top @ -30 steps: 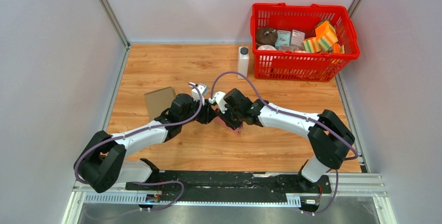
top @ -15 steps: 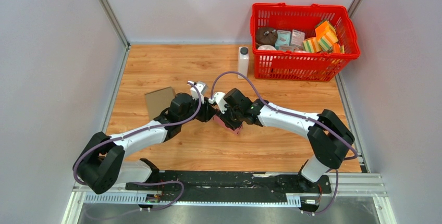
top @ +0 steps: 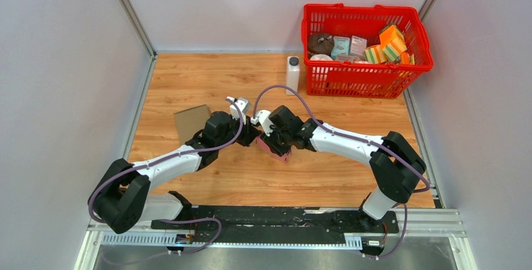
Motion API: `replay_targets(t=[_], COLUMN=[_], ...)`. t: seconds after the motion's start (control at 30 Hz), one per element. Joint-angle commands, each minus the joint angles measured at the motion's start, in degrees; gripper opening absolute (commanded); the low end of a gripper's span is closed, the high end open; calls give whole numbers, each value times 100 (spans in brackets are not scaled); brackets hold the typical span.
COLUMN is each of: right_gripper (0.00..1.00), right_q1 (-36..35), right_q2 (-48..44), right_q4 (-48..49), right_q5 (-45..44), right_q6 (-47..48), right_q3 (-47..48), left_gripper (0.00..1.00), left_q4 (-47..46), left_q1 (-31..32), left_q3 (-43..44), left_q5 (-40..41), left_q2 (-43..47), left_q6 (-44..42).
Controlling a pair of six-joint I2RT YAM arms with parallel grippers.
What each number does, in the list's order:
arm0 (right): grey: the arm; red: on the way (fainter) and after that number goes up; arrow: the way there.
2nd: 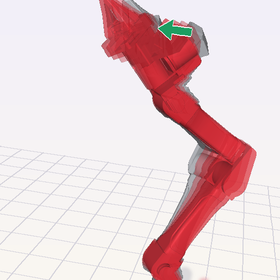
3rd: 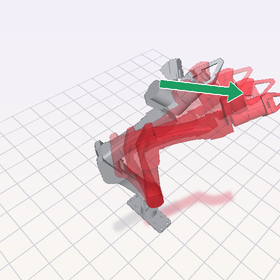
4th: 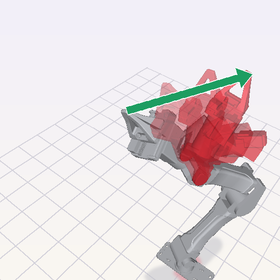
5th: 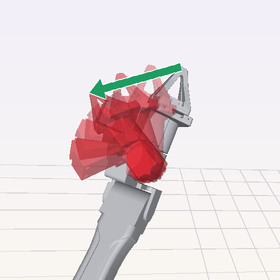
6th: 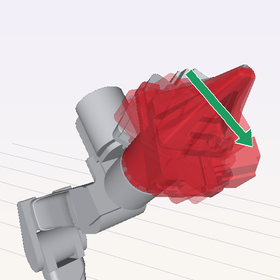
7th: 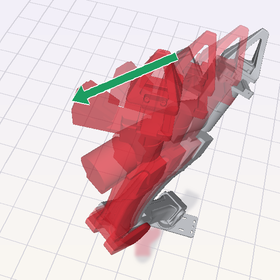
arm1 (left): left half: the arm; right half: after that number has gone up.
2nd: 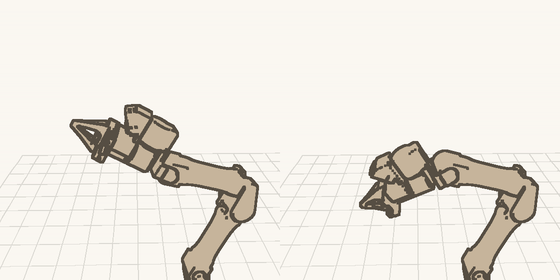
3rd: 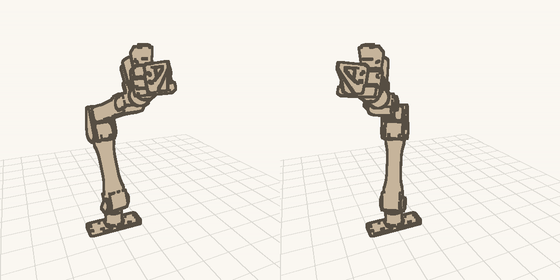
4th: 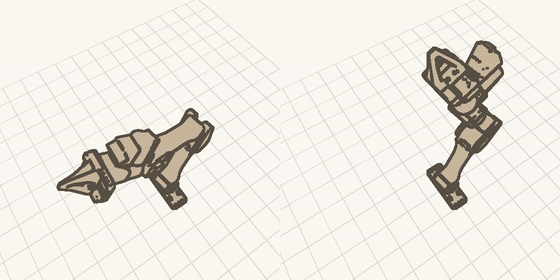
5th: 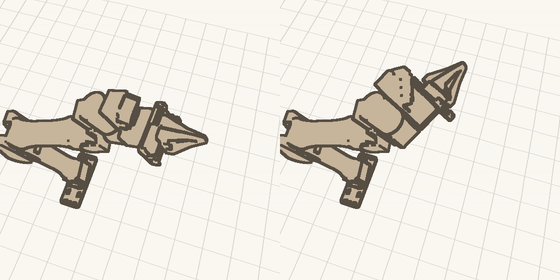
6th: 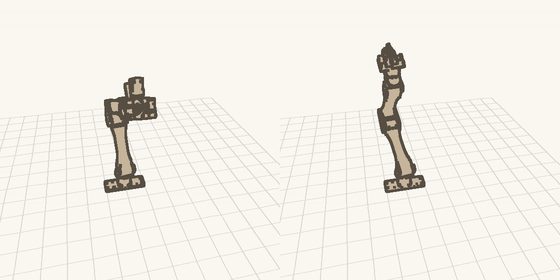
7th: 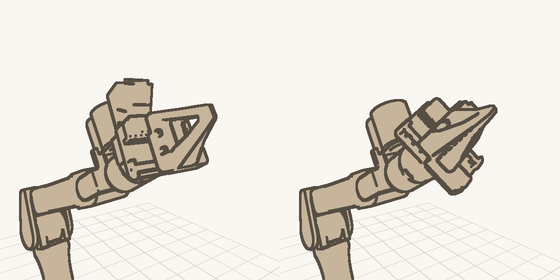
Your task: Fold the paper box
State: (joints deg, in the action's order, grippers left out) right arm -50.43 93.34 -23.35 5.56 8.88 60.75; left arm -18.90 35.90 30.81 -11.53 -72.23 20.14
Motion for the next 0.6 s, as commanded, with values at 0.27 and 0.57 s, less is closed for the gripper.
replay_targets(t=[0.27,0.57], right_gripper=[18,25], right_q1=[7,104], right_q2=[228,404], right_q4=[191,516], right_q5=[94,165], right_q6=[184,368], right_q3=[323,305], left_gripper=[0,0], left_q4=[-132,-448], left_q1=[14,75], left_q3=[-92,-566], left_q5=[335,371], left_q2=[-2,-2], left_q6=[-572,-485])
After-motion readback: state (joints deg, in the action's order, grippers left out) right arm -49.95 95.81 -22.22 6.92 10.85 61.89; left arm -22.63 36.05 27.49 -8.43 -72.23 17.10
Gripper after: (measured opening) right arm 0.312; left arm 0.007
